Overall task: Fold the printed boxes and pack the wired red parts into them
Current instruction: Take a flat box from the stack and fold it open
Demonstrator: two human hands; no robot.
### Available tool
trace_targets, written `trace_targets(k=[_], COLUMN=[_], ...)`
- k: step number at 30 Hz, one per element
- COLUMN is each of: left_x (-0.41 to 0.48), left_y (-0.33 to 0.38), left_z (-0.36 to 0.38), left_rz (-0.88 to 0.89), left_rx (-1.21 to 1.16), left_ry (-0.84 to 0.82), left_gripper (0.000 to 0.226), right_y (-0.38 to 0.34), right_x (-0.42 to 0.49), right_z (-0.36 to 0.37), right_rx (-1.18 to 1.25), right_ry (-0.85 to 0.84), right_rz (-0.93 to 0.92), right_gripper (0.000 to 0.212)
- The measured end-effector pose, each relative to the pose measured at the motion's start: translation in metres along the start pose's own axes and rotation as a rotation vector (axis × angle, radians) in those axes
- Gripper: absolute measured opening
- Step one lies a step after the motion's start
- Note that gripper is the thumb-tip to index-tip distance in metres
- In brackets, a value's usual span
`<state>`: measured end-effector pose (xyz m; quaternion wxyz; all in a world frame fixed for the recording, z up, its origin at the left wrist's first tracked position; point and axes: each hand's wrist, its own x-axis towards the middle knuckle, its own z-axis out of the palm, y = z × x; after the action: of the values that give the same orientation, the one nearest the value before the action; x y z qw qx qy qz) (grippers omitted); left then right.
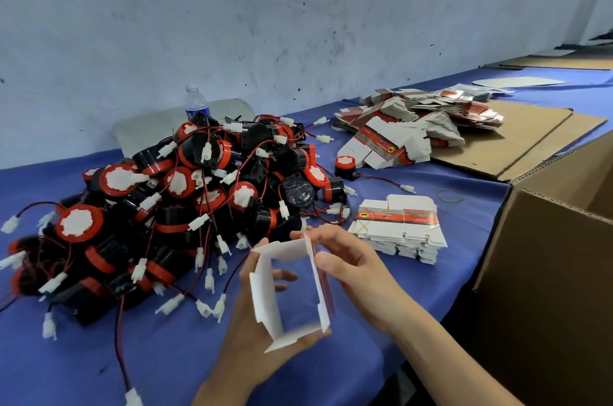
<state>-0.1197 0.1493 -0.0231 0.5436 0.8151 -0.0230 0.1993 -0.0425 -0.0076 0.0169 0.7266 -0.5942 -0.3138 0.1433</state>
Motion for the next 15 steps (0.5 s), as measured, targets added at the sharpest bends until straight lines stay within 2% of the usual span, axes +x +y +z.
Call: trace_targets(k=[6, 11, 15], left_x=[-0.002, -0.001, 0.002], left_y=[-0.008, -0.005, -0.003], left_z=[0.000, -0.002, -0.002], left_rz=[-0.077, -0.039, -0.055], left_rx=[-0.052, -0.014, 0.002], left_ry=[0.001, 0.016, 0.029], left_gripper=[0.121, 0.117, 0.110], right_y=[-0.001, -0.005, -0.012], right_x=[0.004, 0.007, 0.009], right_z=[0.015, 0.019, 0.024], right_rx=[0.018, 0.001, -0.119], right_ry=[-0.008, 0.012, -0.001], right_rz=[0.039, 0.047, -0.055], right_gripper=[0.026, 0.025, 0.032])
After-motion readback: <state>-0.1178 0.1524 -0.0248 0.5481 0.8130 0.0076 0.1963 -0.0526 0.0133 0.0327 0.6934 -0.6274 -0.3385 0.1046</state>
